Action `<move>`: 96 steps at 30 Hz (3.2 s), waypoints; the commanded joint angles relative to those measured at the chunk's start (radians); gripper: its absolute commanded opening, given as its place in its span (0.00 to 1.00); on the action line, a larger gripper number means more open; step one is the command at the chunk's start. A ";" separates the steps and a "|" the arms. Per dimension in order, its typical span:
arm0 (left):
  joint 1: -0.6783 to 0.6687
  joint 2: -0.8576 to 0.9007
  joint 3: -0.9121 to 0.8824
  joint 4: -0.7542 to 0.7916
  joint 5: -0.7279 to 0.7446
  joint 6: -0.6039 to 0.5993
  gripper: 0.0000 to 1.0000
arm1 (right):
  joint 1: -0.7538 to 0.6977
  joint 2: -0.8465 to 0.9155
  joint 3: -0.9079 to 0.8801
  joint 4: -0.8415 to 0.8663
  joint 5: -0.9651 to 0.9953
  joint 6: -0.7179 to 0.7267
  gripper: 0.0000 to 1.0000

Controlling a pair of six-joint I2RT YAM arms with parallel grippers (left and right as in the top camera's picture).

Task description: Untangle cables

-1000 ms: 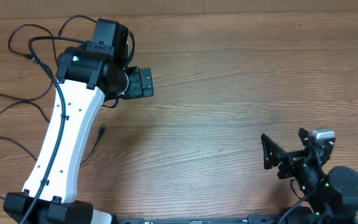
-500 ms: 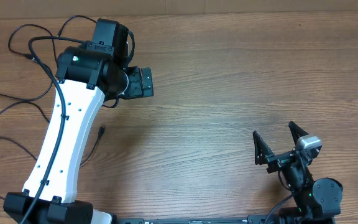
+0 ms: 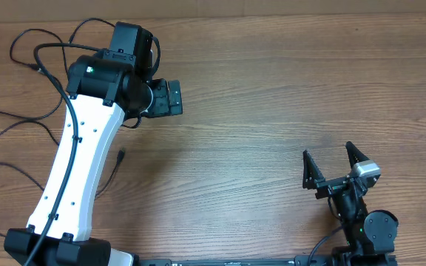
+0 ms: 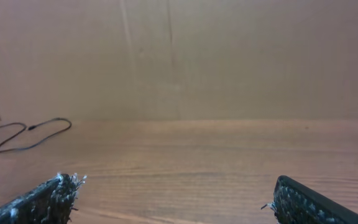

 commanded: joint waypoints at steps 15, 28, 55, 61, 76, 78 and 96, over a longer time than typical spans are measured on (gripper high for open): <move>-0.002 -0.006 0.008 0.002 -0.006 0.011 1.00 | -0.090 -0.012 -0.021 -0.059 0.040 -0.001 1.00; -0.002 -0.006 0.008 0.002 -0.006 0.011 0.99 | -0.096 -0.012 -0.020 -0.060 0.040 -0.117 1.00; -0.002 -0.006 0.008 0.002 -0.006 0.011 1.00 | -0.096 -0.012 -0.020 -0.056 0.039 -0.131 1.00; -0.002 -0.006 0.008 0.002 -0.006 0.011 1.00 | -0.096 -0.012 -0.020 -0.056 0.039 -0.131 1.00; -0.002 -0.006 0.008 0.001 -0.006 0.011 0.99 | -0.096 -0.012 -0.020 -0.056 0.039 -0.131 1.00; -0.002 -0.006 0.008 -0.007 -0.006 0.012 1.00 | -0.096 -0.012 -0.020 -0.056 0.039 -0.131 1.00; 0.000 -0.273 -0.173 0.040 -0.076 -0.042 1.00 | -0.096 -0.012 -0.020 -0.056 0.039 -0.131 1.00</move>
